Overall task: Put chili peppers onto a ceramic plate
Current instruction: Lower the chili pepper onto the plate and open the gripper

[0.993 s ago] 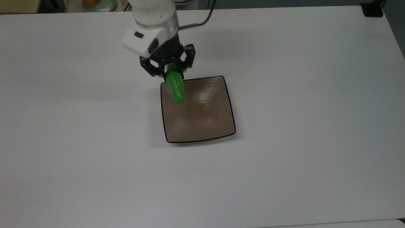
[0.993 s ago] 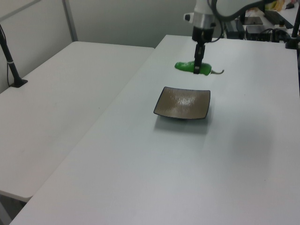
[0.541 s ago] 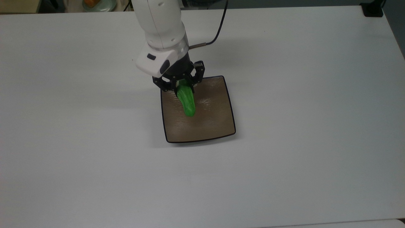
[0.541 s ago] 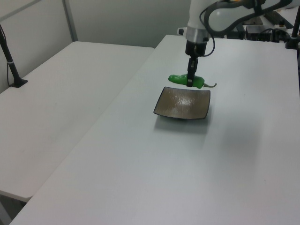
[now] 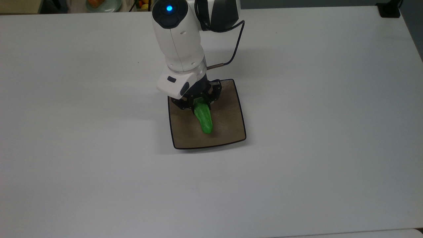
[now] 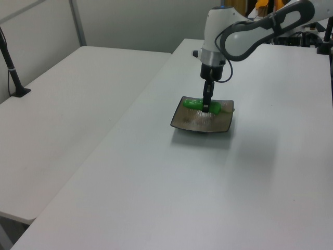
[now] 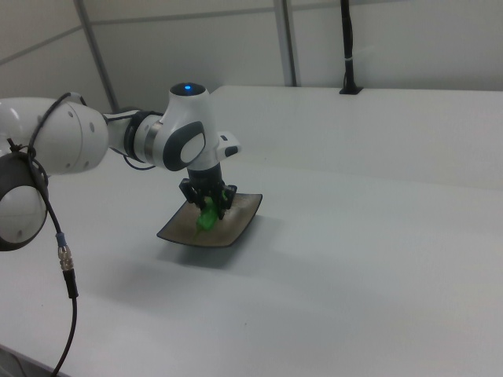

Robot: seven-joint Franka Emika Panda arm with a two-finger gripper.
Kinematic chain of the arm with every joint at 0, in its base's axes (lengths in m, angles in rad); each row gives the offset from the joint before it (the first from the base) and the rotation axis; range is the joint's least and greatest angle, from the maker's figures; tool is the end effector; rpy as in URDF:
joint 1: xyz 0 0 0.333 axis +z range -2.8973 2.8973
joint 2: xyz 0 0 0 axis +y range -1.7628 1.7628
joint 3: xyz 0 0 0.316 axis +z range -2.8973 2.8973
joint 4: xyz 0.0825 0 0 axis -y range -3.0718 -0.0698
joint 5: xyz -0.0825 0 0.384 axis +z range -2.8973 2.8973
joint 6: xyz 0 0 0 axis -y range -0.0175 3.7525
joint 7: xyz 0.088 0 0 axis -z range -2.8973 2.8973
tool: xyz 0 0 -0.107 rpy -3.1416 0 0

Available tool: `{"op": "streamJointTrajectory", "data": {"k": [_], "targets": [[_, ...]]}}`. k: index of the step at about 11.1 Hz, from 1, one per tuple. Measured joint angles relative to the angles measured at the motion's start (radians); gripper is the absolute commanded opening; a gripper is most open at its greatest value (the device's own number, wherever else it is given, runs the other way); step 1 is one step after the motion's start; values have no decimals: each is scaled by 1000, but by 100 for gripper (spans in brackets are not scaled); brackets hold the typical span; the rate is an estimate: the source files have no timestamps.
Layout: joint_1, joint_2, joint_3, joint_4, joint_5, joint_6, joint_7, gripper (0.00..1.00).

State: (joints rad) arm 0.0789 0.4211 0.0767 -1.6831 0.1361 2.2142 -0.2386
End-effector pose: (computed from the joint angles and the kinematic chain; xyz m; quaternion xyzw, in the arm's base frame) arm 0.6684 0.1037 0.3679 -0.9839 -0.1538 -0.0580 0.0696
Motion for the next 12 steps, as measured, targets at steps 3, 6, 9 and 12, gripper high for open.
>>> {"op": "streamJointTrajectory", "data": {"k": [3,6,9,12], "targets": [[4,22,0,-2,10,58,5,5],[7,37,3,-3,16,78,6,48],[9,41,3,-2,17,82,8,76],[12,42,3,-2,17,83,8,100]]}}
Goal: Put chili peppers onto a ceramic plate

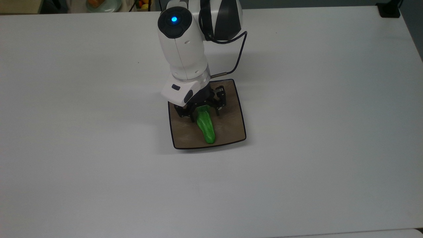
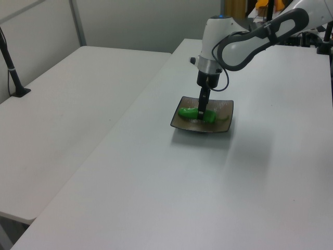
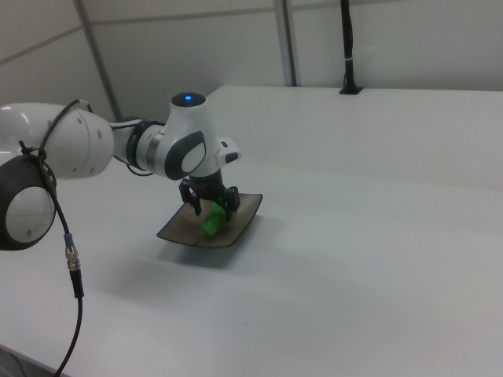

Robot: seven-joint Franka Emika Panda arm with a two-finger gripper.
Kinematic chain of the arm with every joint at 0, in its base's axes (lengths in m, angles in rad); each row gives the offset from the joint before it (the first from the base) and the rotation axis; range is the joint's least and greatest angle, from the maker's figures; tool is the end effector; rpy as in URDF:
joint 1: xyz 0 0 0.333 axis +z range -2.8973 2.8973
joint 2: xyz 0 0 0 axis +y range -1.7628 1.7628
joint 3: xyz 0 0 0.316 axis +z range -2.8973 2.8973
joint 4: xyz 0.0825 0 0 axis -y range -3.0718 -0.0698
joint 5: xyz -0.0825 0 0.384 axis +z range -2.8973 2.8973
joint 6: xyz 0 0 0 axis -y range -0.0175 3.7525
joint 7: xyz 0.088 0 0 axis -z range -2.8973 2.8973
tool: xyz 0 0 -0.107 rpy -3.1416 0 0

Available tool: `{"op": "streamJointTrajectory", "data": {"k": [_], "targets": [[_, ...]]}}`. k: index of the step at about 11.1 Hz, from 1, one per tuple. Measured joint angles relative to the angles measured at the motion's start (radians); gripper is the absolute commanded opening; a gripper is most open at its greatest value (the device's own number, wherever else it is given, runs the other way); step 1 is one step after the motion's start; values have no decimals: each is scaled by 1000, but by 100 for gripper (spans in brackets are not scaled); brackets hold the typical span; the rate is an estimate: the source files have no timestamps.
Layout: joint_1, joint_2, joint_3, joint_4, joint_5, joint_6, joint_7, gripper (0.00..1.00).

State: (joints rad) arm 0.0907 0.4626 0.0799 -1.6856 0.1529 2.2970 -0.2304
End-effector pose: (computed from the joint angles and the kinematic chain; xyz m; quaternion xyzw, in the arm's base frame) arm 0.6752 0.1133 0.3469 -0.9832 -0.1470 -0.0765 0.0759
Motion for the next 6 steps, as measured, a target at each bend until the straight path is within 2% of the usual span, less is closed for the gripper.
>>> {"op": "streamJointTrajectory", "data": {"k": [6], "targets": [[3,-13,1,8,0,0,0,100]]}}
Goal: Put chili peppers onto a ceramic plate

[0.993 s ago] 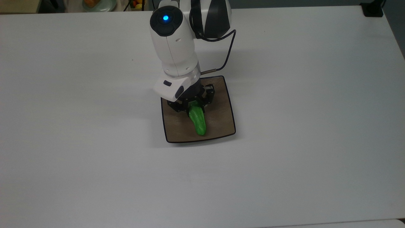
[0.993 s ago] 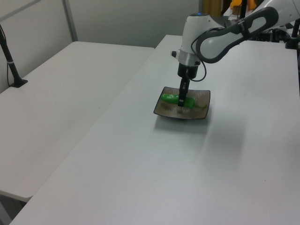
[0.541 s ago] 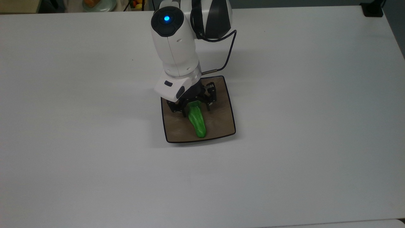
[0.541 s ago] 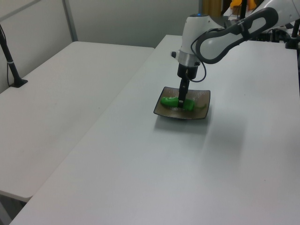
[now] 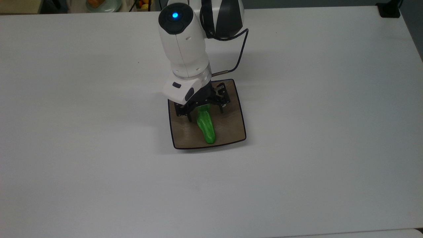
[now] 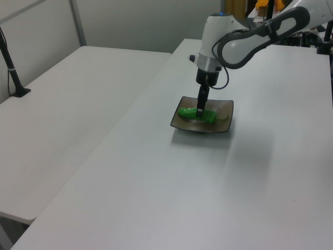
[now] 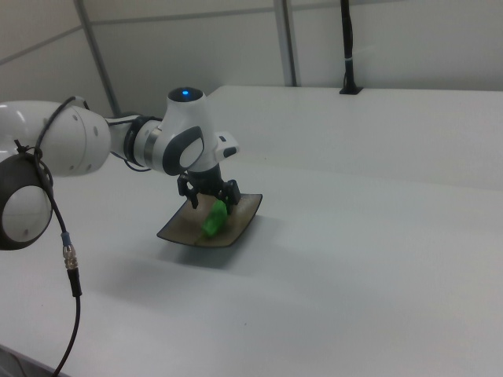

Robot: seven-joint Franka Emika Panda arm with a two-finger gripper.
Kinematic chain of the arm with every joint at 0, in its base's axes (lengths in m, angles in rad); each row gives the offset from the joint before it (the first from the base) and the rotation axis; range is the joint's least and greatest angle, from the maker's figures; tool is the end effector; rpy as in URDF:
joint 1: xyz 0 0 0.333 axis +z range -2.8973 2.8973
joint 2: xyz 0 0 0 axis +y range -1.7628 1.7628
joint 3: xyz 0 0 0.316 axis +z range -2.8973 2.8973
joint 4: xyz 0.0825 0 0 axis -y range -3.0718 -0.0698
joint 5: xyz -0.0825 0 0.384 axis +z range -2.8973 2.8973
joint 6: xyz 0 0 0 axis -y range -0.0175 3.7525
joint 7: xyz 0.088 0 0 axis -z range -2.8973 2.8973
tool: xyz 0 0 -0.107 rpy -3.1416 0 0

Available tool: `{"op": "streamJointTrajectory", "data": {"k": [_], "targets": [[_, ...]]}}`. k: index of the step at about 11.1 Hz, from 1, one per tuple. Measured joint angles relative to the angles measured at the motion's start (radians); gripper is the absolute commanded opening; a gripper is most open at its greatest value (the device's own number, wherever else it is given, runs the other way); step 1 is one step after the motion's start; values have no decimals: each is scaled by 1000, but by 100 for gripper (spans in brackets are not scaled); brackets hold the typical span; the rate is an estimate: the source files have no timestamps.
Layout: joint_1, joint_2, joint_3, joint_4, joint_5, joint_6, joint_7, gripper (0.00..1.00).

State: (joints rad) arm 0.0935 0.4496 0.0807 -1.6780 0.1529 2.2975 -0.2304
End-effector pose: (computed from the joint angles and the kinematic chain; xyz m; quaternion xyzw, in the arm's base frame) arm 0.6763 0.1158 0.3595 -0.9821 -0.1492 -0.0869 0.0759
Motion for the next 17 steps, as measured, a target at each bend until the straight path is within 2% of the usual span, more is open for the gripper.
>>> {"op": "streamJointTrajectory", "data": {"k": [3,8,10,14,17], "targets": [[-6,-83,0,7,0,-109,0,100],[-27,-340,-42,23,-3,-492,0,100],[-15,-419,-55,25,-52,-599,0,100],[84,-465,-57,25,-87,-630,125,100],[150,-467,-112,25,-87,-628,141,100]]}}
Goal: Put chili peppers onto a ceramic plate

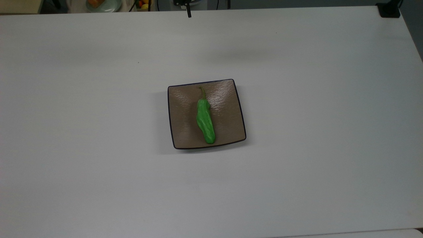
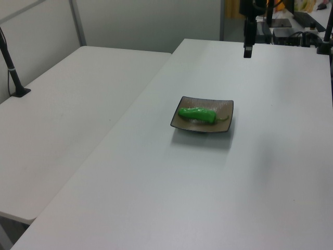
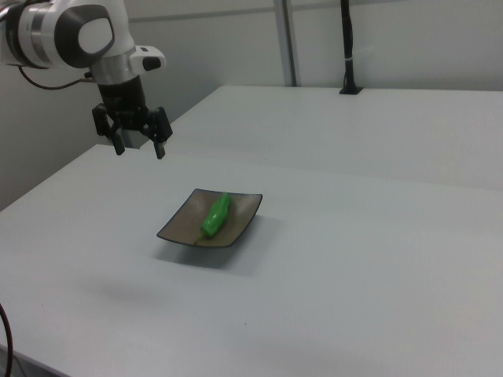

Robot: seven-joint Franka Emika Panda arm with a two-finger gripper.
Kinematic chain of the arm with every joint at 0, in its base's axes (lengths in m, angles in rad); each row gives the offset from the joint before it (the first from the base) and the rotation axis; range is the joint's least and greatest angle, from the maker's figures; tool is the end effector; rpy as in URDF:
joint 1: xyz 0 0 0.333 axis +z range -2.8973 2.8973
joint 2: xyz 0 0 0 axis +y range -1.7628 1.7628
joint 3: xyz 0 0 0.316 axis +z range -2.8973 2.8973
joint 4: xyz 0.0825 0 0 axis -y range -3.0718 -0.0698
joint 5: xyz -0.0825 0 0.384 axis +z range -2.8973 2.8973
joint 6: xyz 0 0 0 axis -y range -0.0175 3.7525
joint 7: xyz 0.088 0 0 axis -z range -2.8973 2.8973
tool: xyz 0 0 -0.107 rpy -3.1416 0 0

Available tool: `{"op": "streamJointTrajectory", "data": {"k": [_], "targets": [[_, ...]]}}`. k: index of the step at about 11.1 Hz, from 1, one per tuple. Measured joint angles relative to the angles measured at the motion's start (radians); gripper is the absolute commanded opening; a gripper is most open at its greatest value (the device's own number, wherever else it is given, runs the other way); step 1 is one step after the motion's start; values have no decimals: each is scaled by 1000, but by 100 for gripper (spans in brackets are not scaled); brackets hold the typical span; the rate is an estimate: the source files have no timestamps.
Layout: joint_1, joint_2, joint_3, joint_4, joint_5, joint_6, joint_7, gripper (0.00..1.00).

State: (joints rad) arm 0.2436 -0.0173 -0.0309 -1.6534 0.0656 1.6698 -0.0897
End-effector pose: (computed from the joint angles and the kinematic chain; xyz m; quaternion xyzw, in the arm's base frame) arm 0.5433 0.1237 0.6039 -0.9883 -0.1479 -0.0148 0.0339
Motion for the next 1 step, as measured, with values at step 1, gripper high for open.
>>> {"op": "streamJointTrajectory", "data": {"k": [1], "targets": [[3,1,-7,-3,0,16,0,100]]}}
